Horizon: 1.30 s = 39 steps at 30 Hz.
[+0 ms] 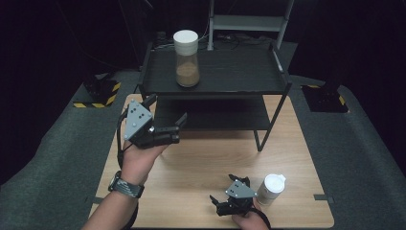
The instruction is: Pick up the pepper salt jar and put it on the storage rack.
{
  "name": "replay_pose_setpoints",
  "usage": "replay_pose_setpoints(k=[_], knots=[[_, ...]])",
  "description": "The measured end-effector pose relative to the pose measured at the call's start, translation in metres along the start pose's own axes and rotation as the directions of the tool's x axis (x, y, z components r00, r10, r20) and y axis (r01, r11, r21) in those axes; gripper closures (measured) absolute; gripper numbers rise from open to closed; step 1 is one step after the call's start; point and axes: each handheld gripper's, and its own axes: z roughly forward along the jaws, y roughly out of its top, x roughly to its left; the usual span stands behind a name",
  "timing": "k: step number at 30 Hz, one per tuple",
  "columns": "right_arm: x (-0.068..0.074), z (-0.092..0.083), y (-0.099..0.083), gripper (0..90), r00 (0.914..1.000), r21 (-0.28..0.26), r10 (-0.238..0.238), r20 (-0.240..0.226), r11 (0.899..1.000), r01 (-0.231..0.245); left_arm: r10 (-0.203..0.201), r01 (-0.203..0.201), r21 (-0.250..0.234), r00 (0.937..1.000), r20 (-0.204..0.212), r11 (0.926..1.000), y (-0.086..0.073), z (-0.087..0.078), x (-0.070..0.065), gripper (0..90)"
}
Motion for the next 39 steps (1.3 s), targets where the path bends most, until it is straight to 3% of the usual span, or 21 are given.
replay_pose_setpoints(k=[4,12,21,25,31,33,39], knots=[[0.0,0.0,0.0,0.0,1.0,0.0,0.001,0.001,1.0,-0.001,0.012,-0.012,0.014,0.9999,0.0,0.9998,-0.016,-0.003,-0.003,0.5],[0.001,0.0,0.0,0.0,1.0,-0.001,-0.002,0.002,1.0,0.002,-0.003,0.002,0.073,0.9999,0.012,0.9973,-0.053,-0.009,-0.01,0.5],[0.001,0.0,0.0,0.0,1.0,-0.001,-0.003,0.003,1.0,0.003,-0.013,0.012,0.111,0.9999,0.008,0.9937,-0.085,-0.014,-0.017,0.5],[0.001,0.0,0.0,0.0,1.0,-0.002,-0.003,0.003,1.0,0.003,-0.044,0.043,0.148,0.999,0.008,0.9881,-0.107,-0.017,-0.016,0.5],[0.001,0.0,0.0,0.0,1.0,0.001,-0.003,0.003,1.0,0.003,-0.06,0.057,0.18,0.998,0.017,0.9821,-0.127,-0.02,-0.018,0.5],[0.001,0.0,0.0,0.0,1.0,0.0,-0.004,0.003,1.0,0.004,-0.072,0.067,0.203,0.9972,0.02,0.9769,-0.138,-0.021,-0.019,0.5],[0.002,0.0,0.0,0.0,1.0,-0.003,-0.006,0.005,1.0,0.006,-0.079,0.074,0.233,0.9967,0.016,0.9696,-0.153,-0.023,-0.019,0.5]])
